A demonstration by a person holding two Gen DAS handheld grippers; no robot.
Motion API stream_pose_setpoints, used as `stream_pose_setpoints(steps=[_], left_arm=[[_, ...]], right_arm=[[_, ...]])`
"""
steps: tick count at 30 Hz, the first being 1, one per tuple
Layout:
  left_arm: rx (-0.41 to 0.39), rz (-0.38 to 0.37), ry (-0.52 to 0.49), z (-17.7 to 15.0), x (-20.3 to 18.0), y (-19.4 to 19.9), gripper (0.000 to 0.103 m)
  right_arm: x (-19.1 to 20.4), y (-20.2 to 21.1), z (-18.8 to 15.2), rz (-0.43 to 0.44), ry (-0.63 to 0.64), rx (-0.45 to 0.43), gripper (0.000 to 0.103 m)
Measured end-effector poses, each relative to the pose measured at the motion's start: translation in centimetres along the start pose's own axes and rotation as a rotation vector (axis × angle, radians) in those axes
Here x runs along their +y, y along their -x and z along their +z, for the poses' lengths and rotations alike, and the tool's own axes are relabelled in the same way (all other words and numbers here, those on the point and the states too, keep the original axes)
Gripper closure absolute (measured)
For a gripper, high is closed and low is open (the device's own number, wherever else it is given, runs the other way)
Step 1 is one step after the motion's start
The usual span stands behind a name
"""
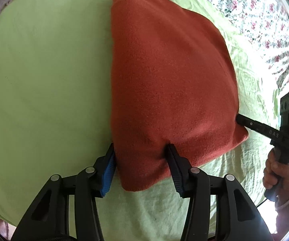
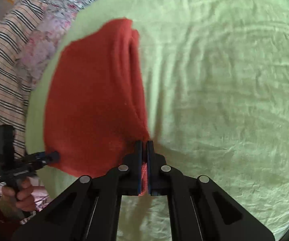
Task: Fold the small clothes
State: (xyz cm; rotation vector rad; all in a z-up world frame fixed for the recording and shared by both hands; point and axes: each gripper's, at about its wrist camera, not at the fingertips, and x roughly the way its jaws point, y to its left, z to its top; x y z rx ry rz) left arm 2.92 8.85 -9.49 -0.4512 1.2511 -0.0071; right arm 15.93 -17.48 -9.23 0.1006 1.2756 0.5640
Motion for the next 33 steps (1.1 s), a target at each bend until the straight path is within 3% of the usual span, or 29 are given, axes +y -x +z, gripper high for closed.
stream_pose_setpoints(steps=[5,12,16,20,22,24,33], left_arm=[[0.008,0.012,-0.016,0.0,-0.3,1.3,0.054],[-0.132,-0.084,-0.003,3.3,0.4,5.8,0.054],[-0.186,-0.082,-0.044,6.4,-0.7,5.1,0.054],[-0.18,-0.083,-0.037,9.1,-0.4,2.7,0.055],[-0.137,-0.027,-0.027,10.1,0.2,0.4,0.069],[-0.138,-0.018,-0.024,10.4,0.7,-0.7,0.07],[-0.139,-0.018,-0.046,8.9,-0.1,1.2,0.07]], right_arm=[[0.2,0.0,0.2,-0.001,-0.024,0.004,0.098],[1.1,4.0,2.0,0.041,-0.023,-0.115,0.097],[3.8,2.6,4.5,0.083,0.045,-0.113,0.097],[5.0,-1.0,7.5,0.087,0.075,-0.105,0.097],[4.6,-2.3,8.5,0.052,0.07,-0.102,0.098],[3.9,-4.4,9.4,0.014,0.063,-0.071,0.103],[2.4,-4.3,9.8,0.065,0.005,-0.102,0.103]])
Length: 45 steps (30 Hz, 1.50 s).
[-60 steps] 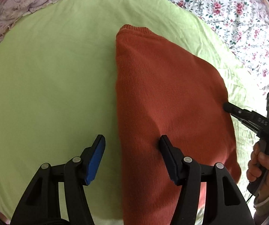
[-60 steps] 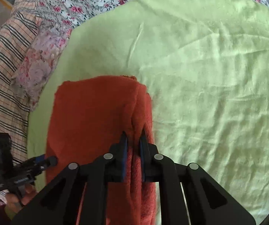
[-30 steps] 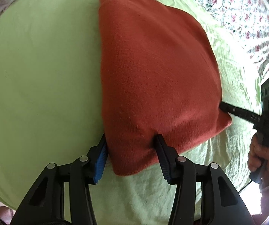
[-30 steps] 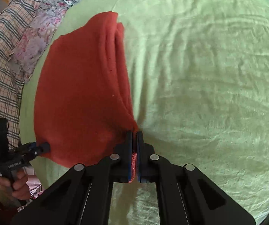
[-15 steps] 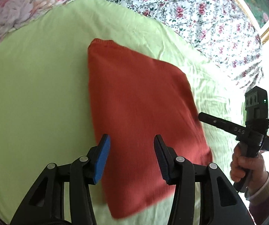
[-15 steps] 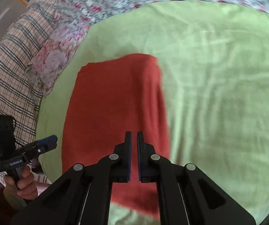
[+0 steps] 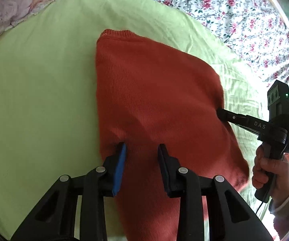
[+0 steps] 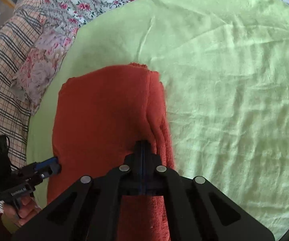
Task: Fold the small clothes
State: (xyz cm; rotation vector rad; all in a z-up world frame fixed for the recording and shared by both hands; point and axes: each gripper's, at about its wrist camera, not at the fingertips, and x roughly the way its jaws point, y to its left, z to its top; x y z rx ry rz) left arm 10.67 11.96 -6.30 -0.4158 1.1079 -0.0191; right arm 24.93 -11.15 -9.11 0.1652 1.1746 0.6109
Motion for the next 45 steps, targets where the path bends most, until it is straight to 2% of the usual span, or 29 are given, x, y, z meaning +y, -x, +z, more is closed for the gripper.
stream_pose_setpoints(steps=[5,9,12,14,17,20,24,27,30,32,37,38,41,45], left_arm=[[0.001,-0.089,-0.018,-3.7,-0.9,3.1,0.069],[0.051,-0.069,-0.083,-7.6,-1.9,3.3,0.067],[0.099,-0.03,-0.09,-9.6,-1.8,1.8,0.067],[0.087,-0.009,-0.101,-10.1,-2.1,1.3,0.067],[0.086,0.015,-0.118,-10.0,-2.7,1.0,0.062],[0.081,0.034,-0.147,-10.3,-3.2,1.2,0.058],[0.088,0.053,-0.183,-10.7,-3.5,1.7,0.052],[0.095,0.043,-0.171,-10.9,-2.9,2.3,0.052],[0.097,0.053,-0.13,-11.5,-1.7,3.6,0.046],[0.091,0.046,-0.108,-12.0,-0.8,4.5,0.046],[0.085,0.104,-0.083,-13.8,1.5,6.3,0.039],[0.085,0.112,-0.082,-13.9,1.9,6.6,0.038],[0.073,0.167,-0.072,-14.8,2.4,7.5,0.035],[0.046,0.24,-0.047,-16.0,2.6,8.7,0.033]], right_arm=[[1.7,3.1,-2.4,0.015,0.013,-0.015,0.1],[2.9,5.8,-7.2,0.013,0.072,0.001,0.1],[2.0,5.4,-10.5,-0.055,0.093,0.064,0.1],[0.6,4.7,-11.5,-0.062,0.046,0.082,0.103],[-0.6,4.4,-11.4,-0.026,-0.021,0.056,0.103],[-0.2,4.5,-11.3,-0.055,0.017,0.051,0.103],[-1.0,4.7,-11.7,-0.036,-0.01,0.034,0.103],[-1.5,5.5,-12.4,-0.058,-0.014,0.018,0.103],[-2.1,6.5,-12.8,-0.093,-0.035,0.006,0.103],[-2.3,7.5,-13.3,-0.133,-0.055,-0.006,0.098],[-0.9,9.7,-14.6,-0.135,-0.051,-0.051,0.097],[-0.3,9.8,-15.0,-0.133,-0.038,-0.048,0.092],[1.4,9.3,-16.1,-0.129,0.032,-0.016,0.066],[3.7,9.3,-17.2,-0.111,0.169,0.018,0.051]])
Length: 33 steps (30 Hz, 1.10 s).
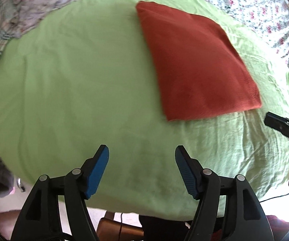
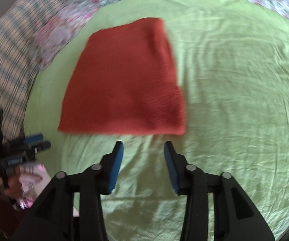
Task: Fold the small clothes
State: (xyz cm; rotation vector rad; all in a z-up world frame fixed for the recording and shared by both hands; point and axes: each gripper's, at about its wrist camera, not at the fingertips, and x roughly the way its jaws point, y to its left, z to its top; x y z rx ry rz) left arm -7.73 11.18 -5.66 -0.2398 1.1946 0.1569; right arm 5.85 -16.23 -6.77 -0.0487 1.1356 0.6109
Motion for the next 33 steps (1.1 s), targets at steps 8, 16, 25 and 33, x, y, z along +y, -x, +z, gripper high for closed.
stream_pose_setpoints(steps=[8,16,25,33], left_arm=[[-0.045,0.135,-0.001,-2.4,-1.1,2.8,0.023],[-0.058,0.197,-0.124,-4.7,-5.3,3.1,0.019],[-0.12,0.191,-0.154,-1.0,-6.2,3.2,0.018],[-0.142,0.158,-0.08,3.8,-4.6,2.8,0.014]], right_arm=[[2.2,0.3,-2.6,0.024,0.141,0.044,0.028],[2.3,1.6,-4.6,0.016,0.165,0.044,0.016],[1.9,2.2,-3.4,-0.027,0.18,0.044,0.015],[3.1,2.6,1.5,-0.048,0.207,-0.04,0.005]])
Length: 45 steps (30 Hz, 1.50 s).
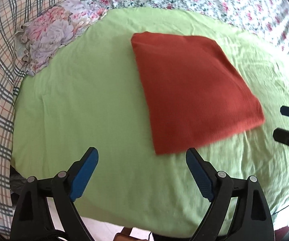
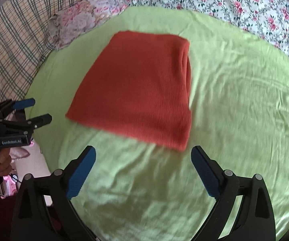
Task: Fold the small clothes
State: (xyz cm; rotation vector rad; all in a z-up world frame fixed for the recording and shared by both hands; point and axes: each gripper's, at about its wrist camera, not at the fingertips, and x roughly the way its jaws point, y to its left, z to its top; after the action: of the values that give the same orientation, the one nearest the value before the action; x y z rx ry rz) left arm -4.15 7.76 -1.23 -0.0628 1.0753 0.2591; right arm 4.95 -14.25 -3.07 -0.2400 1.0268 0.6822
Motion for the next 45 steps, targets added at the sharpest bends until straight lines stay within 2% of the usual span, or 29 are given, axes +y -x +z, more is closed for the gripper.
stream_pose_setpoints(steps=[7,18,29,45], left_arm=[[0.022,0.015,0.011,2.1,0.1,-1.5,0.013],[0.036,0.014,-0.013,3.7,-1.3,-3.1,0.013],[0.056,-0.009,-0.021,5.3,-2.0,-4.6,0.012],[0.068,-0.022,-0.028,5.4,-2.3,-5.0,0.011]], right_arm=[[0.5,-2.7,2.6,-0.011,0.02,0.039,0.003],[0.1,-5.3,5.0,0.002,-0.024,0.061,0.003],[-1.5,-6.3,6.2,0.002,-0.058,0.08,0.003],[-0.9,-6.8,6.5,0.013,-0.064,0.088,0.003]])
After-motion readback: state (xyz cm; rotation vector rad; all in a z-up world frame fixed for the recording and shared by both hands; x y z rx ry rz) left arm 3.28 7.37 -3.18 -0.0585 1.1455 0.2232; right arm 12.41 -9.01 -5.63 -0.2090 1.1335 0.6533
